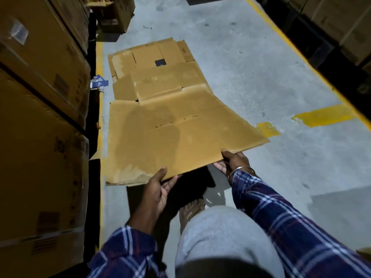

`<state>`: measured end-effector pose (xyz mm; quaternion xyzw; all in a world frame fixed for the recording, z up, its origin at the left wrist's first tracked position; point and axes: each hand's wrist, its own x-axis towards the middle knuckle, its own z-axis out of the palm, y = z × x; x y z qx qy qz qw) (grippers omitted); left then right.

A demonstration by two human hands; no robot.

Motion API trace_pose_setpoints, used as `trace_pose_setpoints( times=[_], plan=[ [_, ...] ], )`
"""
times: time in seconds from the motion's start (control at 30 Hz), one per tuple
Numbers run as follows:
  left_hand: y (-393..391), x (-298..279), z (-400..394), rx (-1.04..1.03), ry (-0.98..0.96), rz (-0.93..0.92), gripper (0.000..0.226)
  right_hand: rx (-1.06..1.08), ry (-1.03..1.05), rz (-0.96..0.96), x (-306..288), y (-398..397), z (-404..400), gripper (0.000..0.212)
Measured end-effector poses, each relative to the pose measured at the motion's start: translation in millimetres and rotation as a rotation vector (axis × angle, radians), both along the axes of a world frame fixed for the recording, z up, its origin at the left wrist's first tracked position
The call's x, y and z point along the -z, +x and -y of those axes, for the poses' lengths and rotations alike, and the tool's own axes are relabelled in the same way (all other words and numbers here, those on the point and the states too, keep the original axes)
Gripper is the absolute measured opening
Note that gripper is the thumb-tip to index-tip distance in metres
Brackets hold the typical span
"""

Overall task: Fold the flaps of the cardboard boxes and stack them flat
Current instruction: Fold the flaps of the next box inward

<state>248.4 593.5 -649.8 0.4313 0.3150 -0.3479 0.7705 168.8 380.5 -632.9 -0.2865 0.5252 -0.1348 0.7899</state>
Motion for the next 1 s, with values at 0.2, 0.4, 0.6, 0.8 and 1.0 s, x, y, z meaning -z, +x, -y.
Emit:
trace_pose_setpoints(
  times=[0.2,0.4,0.6,0.8,1.0],
  plan=[
    [99,24,34,-0.199,0.104,0.04,0.032,-0.099,-0.035,0.082,-21,67,14,0.005],
    [119,52,64,-0.202,0.18,-0.036,0.017,-0.304,-0.147,0.155,-11,77,15,0.047],
    [129,107,86,-0.263,0.073,-0.035,0.055,-0.531,-0.152,0.039,18,-16,1,0.027],
    [130,158,81,-0.201,0.017,-0.104,0.075,-0.526,-0.136,-0.097,39,-76,1,0.028],
    [106,111,90,0.101,0.156,0.187,0.017,-0.449,-0.198,-0.07,14,-69,8,0.025]
  ],
)
